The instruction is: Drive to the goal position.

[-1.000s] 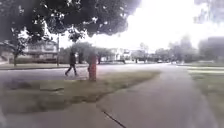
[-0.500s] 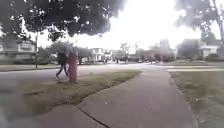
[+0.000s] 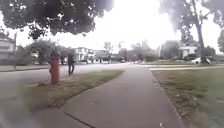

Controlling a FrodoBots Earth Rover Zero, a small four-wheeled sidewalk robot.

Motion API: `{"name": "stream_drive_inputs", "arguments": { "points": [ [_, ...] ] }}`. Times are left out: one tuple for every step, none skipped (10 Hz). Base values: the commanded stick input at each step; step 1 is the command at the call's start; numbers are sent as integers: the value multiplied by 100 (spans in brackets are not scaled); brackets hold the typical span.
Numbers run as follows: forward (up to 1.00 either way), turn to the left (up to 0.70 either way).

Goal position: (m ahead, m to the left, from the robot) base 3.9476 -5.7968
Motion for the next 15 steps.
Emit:
{"name": "stream_drive_inputs", "arguments": {
  "points": [
    [0, 0],
    [0, 0],
    [0, -15],
    [0, -49],
    [35, -79],
    [100, -40],
    [100, -40],
    [100, -40],
    [100, -40],
    [100, -40],
    [100, -40],
    [100, -40],
    [100, 0],
    [100, 0],
    [100, 0]
  ]
}}
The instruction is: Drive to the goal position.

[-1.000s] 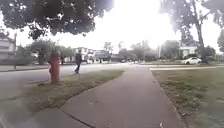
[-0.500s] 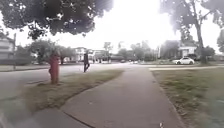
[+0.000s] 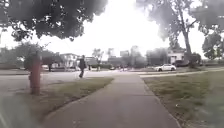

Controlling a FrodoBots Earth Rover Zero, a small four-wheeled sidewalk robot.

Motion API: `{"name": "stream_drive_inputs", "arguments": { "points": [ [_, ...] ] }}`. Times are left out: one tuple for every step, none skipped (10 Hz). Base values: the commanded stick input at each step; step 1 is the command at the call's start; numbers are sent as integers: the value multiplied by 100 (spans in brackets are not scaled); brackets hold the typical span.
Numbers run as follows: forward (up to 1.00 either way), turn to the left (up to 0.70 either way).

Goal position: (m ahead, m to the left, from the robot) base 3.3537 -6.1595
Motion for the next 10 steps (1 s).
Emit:
{"name": "stream_drive_inputs", "arguments": {
  "points": [
    [100, 0],
    [100, 0],
    [100, 0],
    [100, 0],
    [100, 0],
    [100, 0],
    [100, 0],
    [100, 0],
    [100, 0],
    [100, 0]
  ]
}}
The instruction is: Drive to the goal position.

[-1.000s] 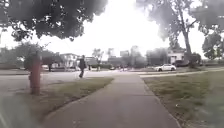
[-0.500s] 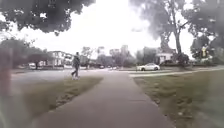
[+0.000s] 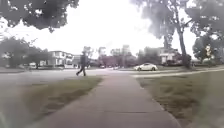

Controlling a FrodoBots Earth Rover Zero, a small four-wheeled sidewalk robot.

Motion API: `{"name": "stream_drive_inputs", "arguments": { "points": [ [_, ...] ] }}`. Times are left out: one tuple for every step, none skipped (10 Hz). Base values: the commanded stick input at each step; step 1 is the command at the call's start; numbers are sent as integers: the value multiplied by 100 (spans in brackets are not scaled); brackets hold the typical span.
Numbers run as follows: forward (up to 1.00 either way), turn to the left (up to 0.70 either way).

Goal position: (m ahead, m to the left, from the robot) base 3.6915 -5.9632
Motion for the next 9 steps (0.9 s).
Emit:
{"name": "stream_drive_inputs", "arguments": {
  "points": [
    [100, 0],
    [100, 0],
    [100, 0],
    [100, -17],
    [100, -37],
    [100, -32],
    [100, -9],
    [100, 0],
    [100, 0]
  ]
}}
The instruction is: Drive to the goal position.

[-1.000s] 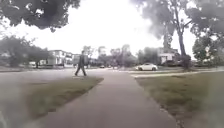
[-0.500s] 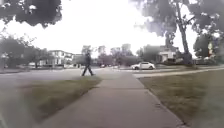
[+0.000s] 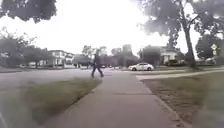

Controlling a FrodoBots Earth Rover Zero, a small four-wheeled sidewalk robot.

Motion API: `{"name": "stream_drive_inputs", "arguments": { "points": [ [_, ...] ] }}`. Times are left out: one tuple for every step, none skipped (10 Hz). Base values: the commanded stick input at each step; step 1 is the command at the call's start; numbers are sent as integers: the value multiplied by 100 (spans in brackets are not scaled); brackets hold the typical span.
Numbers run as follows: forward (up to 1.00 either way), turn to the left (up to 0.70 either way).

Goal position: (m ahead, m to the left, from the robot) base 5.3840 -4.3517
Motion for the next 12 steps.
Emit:
{"name": "stream_drive_inputs", "arguments": {
  "points": [
    [100, 0],
    [100, 0],
    [100, 0],
    [100, 0],
    [100, 0],
    [100, 0],
    [100, 0],
    [100, 0],
    [100, 0],
    [100, 0],
    [100, 0],
    [100, 0]
  ]
}}
